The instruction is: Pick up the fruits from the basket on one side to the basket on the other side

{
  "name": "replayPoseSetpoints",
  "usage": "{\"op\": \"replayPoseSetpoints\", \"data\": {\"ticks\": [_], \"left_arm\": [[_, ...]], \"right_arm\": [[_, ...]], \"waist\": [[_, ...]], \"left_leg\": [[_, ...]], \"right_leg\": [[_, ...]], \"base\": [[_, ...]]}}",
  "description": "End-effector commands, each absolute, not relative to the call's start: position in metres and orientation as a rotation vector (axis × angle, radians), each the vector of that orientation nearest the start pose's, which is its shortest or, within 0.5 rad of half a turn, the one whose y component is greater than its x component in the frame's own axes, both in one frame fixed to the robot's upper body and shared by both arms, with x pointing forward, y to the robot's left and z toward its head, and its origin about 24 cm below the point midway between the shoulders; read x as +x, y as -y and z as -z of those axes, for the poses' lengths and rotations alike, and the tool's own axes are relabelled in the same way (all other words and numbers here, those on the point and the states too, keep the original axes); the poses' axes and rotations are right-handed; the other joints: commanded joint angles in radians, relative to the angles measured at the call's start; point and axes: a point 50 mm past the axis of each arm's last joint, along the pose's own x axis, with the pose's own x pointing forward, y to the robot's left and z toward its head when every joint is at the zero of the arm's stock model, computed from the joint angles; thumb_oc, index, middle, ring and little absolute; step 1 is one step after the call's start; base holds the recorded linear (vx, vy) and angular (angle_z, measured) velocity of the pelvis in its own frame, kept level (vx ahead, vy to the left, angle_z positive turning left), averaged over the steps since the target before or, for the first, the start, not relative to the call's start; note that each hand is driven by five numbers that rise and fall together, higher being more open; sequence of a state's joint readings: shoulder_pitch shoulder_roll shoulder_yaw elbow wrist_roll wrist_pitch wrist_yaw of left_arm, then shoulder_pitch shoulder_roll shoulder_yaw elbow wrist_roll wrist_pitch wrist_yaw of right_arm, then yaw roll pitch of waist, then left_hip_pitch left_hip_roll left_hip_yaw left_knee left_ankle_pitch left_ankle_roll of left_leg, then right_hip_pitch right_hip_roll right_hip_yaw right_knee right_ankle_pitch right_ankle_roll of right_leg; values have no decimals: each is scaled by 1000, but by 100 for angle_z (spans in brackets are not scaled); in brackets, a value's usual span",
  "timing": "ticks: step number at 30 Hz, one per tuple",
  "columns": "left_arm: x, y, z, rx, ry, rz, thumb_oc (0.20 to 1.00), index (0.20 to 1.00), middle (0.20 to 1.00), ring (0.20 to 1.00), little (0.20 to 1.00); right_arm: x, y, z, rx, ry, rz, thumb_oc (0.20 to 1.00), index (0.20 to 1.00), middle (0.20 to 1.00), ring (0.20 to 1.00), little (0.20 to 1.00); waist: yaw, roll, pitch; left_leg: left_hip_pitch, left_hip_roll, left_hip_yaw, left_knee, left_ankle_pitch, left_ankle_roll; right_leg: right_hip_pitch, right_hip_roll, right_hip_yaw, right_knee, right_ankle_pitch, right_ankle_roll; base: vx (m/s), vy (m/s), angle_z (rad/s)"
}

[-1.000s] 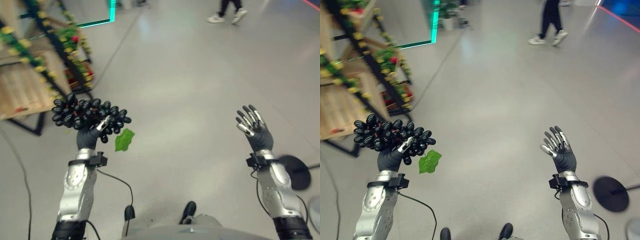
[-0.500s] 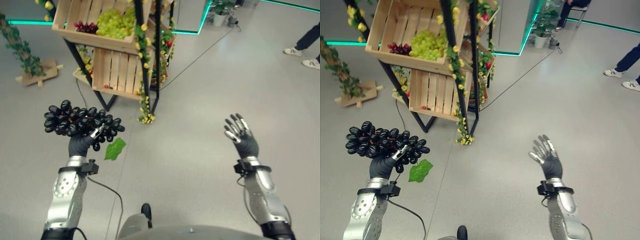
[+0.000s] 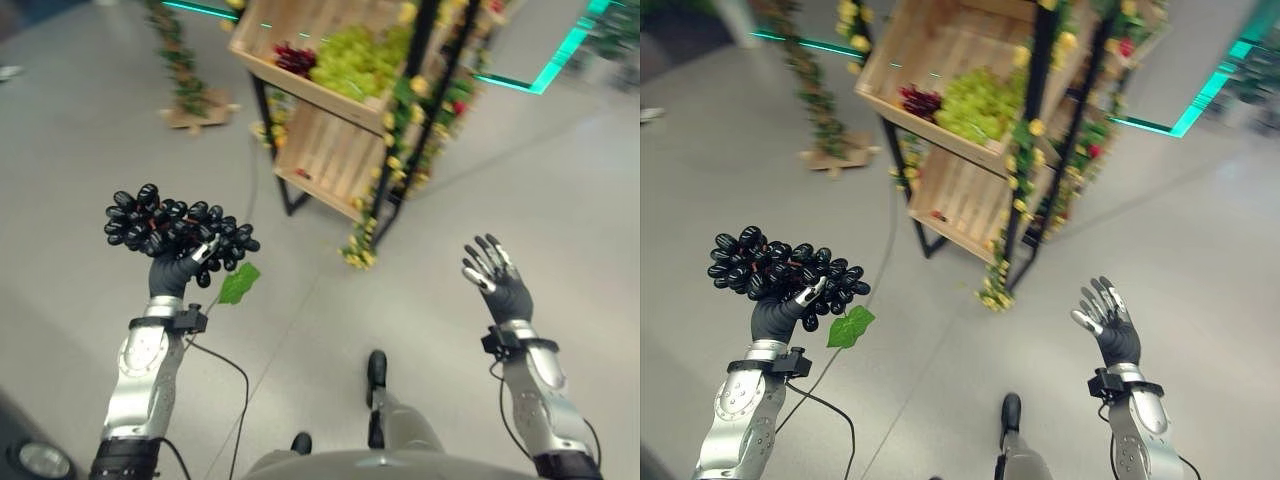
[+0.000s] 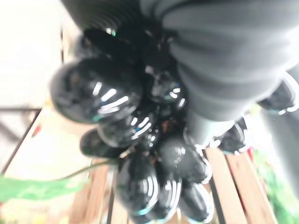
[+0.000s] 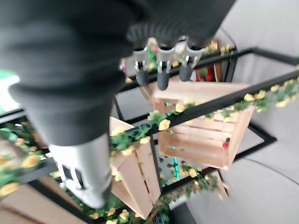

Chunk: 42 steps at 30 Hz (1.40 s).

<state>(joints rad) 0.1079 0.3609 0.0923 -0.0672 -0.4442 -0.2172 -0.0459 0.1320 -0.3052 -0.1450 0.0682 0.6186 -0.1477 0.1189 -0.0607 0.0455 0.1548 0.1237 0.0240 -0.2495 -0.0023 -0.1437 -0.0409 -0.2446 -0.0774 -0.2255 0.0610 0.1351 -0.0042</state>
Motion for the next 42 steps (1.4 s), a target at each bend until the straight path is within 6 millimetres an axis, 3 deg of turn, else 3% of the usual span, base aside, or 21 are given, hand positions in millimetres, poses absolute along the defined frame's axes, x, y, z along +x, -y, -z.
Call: {"op": "replayPoseSetpoints", "data": {"ticks": [1, 4, 5, 6, 10, 11, 13, 14, 16, 22, 26, 28, 30, 32, 35, 36, 37, 38, 39, 40, 42], "left_arm": [[231, -237, -116, 40, 396, 20, 200, 200, 200, 200, 200], [230, -236, -112, 26, 382, 27, 200, 200, 200, 200, 200], [230, -236, -112, 26, 382, 27, 200, 200, 200, 200, 200], [231, -236, -112, 15, 382, 24, 200, 200, 200, 200, 200], [232, -234, -111, 5, 374, 26, 200, 200, 200, 200, 200], [233, -232, -109, -4, 364, 26, 200, 200, 200, 200, 200], [232, -232, -107, -2, 357, 26, 200, 200, 200, 200, 200], [232, -232, -105, 14, 347, 17, 200, 200, 200, 200, 200], [231, -233, -102, 20, 331, 12, 200, 200, 200, 200, 200], [222, -244, -103, 58, 333, -12, 200, 200, 200, 200, 200], [224, -246, -110, 96, 355, 0, 200, 200, 200, 200, 200], [226, -245, -114, 113, 364, 18, 200, 200, 200, 200, 200], [228, -243, -115, 117, 365, 29, 200, 200, 200, 200, 200], [232, -237, -115, 133, 365, 64, 200, 200, 200, 200, 200], [232, -236, -115, 139, 363, 72, 200, 200, 200, 200, 200], [231, -236, -116, 155, 360, 78, 200, 200, 200, 200, 200], [231, -236, -116, 165, 360, 79, 200, 200, 200, 200, 200], [231, -236, -116, 165, 360, 79, 200, 200, 200, 200, 200], [229, -237, -116, 182, 357, 75, 200, 200, 200, 200, 200], [227, -239, -119, 207, 372, 68, 200, 200, 200, 200, 200], [226, -239, -118, 194, 372, 59, 200, 200, 200, 200, 200]], "right_arm": [[226, 255, -64, 264, 202, 91, 1000, 1000, 1000, 1000, 1000], [225, 257, -62, 280, 191, 97, 1000, 1000, 1000, 1000, 1000], [225, 257, -62, 280, 191, 97, 1000, 1000, 1000, 1000, 1000], [224, 259, -63, 274, 192, 99, 1000, 1000, 1000, 1000, 1000], [225, 262, -62, 278, 187, 118, 1000, 1000, 1000, 1000, 1000], [224, 264, -62, 281, 187, 132, 1000, 1000, 1000, 1000, 1000], [224, 265, -61, 281, 187, 136, 1000, 1000, 1000, 1000, 1000], [228, 262, -61, 281, 188, 127, 1000, 1000, 1000, 1000, 1000], [231, 258, -59, 265, 174, 109, 1000, 1000, 1000, 1000, 1000], [240, 247, -62, 276, 178, 50, 1000, 1000, 1000, 1000, 1000], [243, 243, -63, 277, 189, 42, 1000, 1000, 1000, 1000, 1000], [240, 239, -61, 277, 177, 31, 1000, 1000, 1000, 1000, 1000], [239, 238, -60, 274, 175, 27, 1000, 1000, 1000, 1000, 1000], [238, 235, -57, 266, 166, 22, 1000, 1000, 1000, 1000, 1000], [236, 236, -54, 271, 155, 27, 1000, 1000, 1000, 1000, 1000], [236, 235, -53, 266, 149, 25, 1000, 1000, 1000, 1000, 1000], [236, 233, -52, 270, 144, 22, 1000, 1000, 1000, 1000, 1000], [236, 233, -52, 270, 144, 22, 1000, 1000, 1000, 1000, 1000], [237, 231, -50, 281, 137, 18, 1000, 1000, 1000, 1000, 1000], [236, 230, -47, 294, 123, 14, 1000, 1000, 1000, 1000, 1000], [233, 232, -44, 285, 113, 21, 1000, 1000, 1000, 1000, 1000]], "waist": [[-20, -64, -56], [-26, -62, -67], [-26, -61, -67], [-20, -75, -56], [-4, -88, -34], [-2, -94, -37], [2, -95, -41], [25, -80, -38], [45, -78, -31], [84, -58, -29], [90, -83, -25], [79, -109, -21], [76, -116, -21], [56, -125, -25], [48, -117, -31], [50, -111, -32], [55, -109, -33], [54, -109, -31], [62, -106, -36], [57, -107, -46], [52, -110, -43]], "left_leg": [[9, -35, 50, 65, -2, -35], [-46, -4, 104, 214, 99, -116], [-47, -4, 104, 216, 98, -116], [-108, 11, 146, 334, 166, -147], [-178, 32, 185, 408, 173, -136], [-223, 76, 238, 275, 121, -97], [-215, 86, 251, 199, 110, -89], [-282, 109, 214, 57, 200, -93], [-323, 123, 165, -37, 242, -115], [-329, 151, 154, -63, 285, -139], [-357, 123, 170, 9, 243, -113], [-372, 75, 196, 103, 178, -68], [-369, 62, 203, 120, 159, -47], [-328, 11, 216, 141, 107, -11], [-296, -10, 217, 133, 90, 9], [-269, -25, 229, 136, 69, 25], [-256, -26, 237, 133, 62, 27], [-253, -26, 237, 132, 62, 27], [-237, -19, 250, 124, 54, 24], [-211, -16, 256, 102, 57, 18], [-203, -16, 253, 93, 61, 15]], "right_leg": [[103, -50, -28, -45, -80, 146], [178, -19, -48, -90, -108, 120], [178, -19, -49, -91, -108, 120], [225, -12, -52, -115, -126, 96], [278, 3, -59, -134, -161, 70], [300, -4, -78, -140, -179, 82], [304, -5, -78, -142, -187, 89], [313, 14, -60, -146, -200, 97], [321, 26, -27, -148, -222, 98], [327, 31, 52, -148, -243, 121], [330, -22, 70, -148, -239, 147], [344, -97, 71, -80, -233, 174], [328, -115, 74, -28, -232, 181], [296, -146, 105, 104, -163, 198], [257, -150, 123, 165, -120, 194], [233, -176, 70, 209, -69, 187], [225, -185, 37, 203, -65, 189], [228, -185, 37, 203, -65, 189], [229, -194, -19, 167, -88, 188], [207, -156, -30, 73, -137, 183], [202, -136, -16, 35, -149, 179]], "base": [[218, -237, 33], [221, -228, 5], [179, -229, 9], [155, -249, 6], [144, -202, 11], [163, -62, 1], [182, -20, 19], [152, 23, 17], [249, 46, -7], [186, 137, -66], [175, 260, -59], [302, 343, 1], [160, 217, 3], [313, 379, 5], [242, 289, -6], [207, 218, -18], [209, 216, -52], [133, 91, -60], [204, 84, -60], [211, 75, -73], [169, -13, -55]]}}
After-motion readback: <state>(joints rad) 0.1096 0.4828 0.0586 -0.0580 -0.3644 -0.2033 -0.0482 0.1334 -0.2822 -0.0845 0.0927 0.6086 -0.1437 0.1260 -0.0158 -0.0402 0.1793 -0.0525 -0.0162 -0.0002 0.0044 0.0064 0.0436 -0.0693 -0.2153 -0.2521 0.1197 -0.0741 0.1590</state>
